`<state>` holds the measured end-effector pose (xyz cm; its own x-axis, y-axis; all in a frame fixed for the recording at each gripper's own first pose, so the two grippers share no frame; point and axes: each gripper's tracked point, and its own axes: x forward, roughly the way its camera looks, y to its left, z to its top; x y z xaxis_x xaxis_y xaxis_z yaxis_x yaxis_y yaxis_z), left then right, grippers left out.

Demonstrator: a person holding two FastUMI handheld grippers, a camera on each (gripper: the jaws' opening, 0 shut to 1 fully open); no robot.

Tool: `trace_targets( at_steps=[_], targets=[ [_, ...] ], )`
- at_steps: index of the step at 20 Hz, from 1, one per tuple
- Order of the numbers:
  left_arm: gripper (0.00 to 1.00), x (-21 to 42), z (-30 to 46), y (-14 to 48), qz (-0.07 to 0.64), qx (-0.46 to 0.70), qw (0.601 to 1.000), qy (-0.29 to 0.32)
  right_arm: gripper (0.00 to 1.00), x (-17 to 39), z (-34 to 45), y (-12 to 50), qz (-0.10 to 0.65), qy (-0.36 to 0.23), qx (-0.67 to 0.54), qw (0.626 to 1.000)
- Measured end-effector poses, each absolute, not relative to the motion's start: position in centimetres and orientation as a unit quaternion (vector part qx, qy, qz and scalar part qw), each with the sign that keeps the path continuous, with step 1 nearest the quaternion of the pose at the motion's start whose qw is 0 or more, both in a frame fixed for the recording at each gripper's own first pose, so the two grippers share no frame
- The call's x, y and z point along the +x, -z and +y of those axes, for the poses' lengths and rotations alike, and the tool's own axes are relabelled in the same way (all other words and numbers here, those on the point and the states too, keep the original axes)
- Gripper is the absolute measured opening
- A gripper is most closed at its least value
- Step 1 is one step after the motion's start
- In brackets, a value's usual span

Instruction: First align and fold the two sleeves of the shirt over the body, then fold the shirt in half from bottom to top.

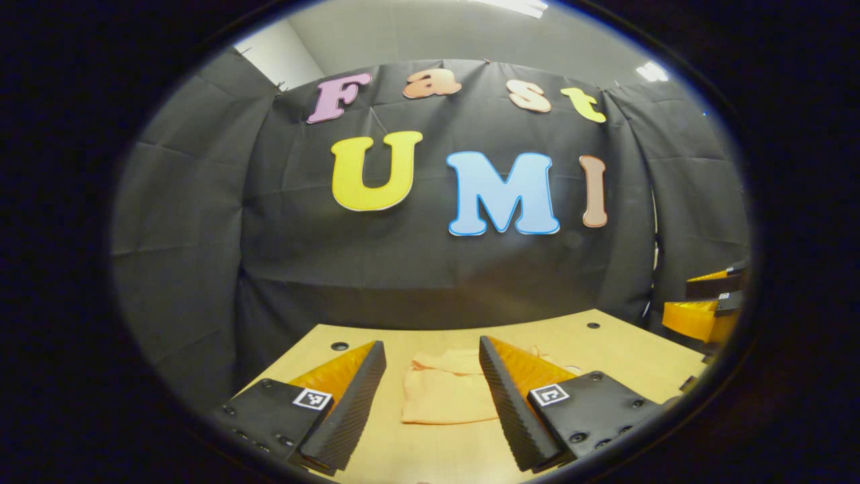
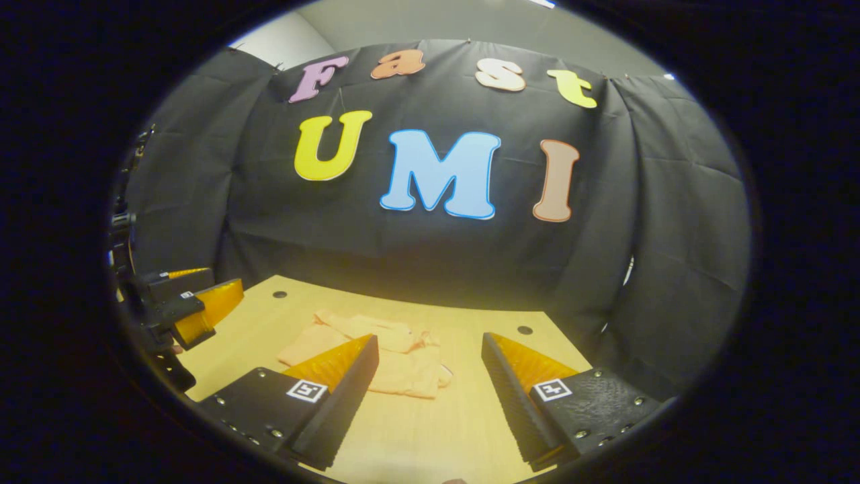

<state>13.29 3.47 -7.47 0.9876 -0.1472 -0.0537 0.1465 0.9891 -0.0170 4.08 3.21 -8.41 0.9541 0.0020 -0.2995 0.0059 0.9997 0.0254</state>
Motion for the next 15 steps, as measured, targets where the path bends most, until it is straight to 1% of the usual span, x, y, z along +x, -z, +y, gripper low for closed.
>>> trace_targets(
  at_steps=[1,4,6,9,13,15],
  targets=[
    [0.92,13.4,3.6,7.4,0.023,-0.009,0.997,0.075,0.96,3.7,2.9,8.3,0.151,0.006,0.01,0.988],
    [0.92,13.5,3.5,7.6,0.017,0.002,0.997,0.074,0.96,3.3,1.6,8.0,0.144,0.028,0.017,0.989],
    [0.92,13.1,2.8,7.7,0.01,0.012,0.996,0.083,0.96,3.1,1.3,8.0,0.137,0.027,0.034,0.99],
    [0.92,12.6,1.6,7.9,0.001,0.024,0.996,0.085,0.96,2.5,-0.9,8.5,0.127,0.04,0.022,0.991],
    [0.92,11.4,-2.4,8.1,0.0,0.001,0.997,0.077,0.96,1.7,-4.1,9.9,0.119,0.023,0.013,0.993],
    [0.92,10.4,-4.9,7.9,-0.001,0.003,0.998,0.058,0.96,1.5,-6.0,10.3,0.108,0.001,0.016,0.994]
  ],
)
